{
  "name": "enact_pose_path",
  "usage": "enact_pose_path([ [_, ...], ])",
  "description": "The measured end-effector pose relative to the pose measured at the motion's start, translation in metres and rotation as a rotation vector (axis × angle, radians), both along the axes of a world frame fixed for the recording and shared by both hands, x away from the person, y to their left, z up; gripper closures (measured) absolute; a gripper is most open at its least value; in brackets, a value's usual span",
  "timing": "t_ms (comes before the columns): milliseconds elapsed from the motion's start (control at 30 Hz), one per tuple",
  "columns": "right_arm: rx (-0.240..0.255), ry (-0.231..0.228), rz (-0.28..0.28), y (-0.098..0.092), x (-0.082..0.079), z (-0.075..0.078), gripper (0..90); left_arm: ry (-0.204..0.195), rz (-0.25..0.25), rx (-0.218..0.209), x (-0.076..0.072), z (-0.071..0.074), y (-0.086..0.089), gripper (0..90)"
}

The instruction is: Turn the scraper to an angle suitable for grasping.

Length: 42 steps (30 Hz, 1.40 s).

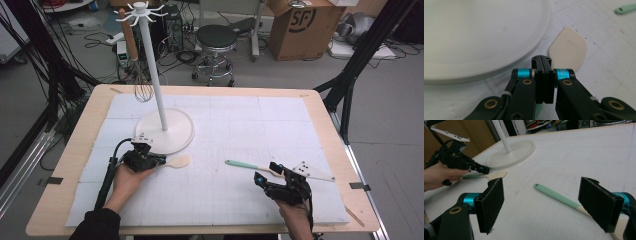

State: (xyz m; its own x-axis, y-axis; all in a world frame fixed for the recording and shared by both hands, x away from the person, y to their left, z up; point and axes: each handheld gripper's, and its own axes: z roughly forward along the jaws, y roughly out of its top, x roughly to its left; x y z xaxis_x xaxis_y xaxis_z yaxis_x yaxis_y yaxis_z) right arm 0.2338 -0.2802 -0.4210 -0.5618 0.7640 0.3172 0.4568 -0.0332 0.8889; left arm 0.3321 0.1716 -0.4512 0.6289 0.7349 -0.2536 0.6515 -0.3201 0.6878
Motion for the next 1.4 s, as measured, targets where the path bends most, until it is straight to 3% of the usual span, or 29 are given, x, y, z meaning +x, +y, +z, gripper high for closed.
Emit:
enact_pose_path([
  [600,-0.009,0.001,0.005,0.002,0.0,0.0,20.3,0.014,-0.134,-0.001,-0.015,0.004,-0.028,90.0],
  [767,-0.013,0.003,0.005,0.001,0.0,-0.001,20.2,-0.016,-0.109,-0.077,-0.025,0.012,-0.024,90.0],
  [900,-0.009,0.004,0.002,0.001,0.0,-0.001,20.2,-0.033,-0.102,-0.095,-0.041,0.016,-0.015,90.0],
  [1067,-0.008,0.001,0.002,0.001,-0.001,0.0,20.2,-0.023,-0.059,-0.091,-0.067,0.009,0.005,90.0],
  [1167,-0.003,-0.001,-0.002,0.001,-0.001,0.0,20.3,-0.028,-0.028,-0.068,-0.081,0.009,0.024,90.0],
  [1400,-0.013,-0.002,0.011,0.007,0.0,0.001,20.3,-0.026,0.041,-0.032,-0.093,0.004,0.051,89.9],
])
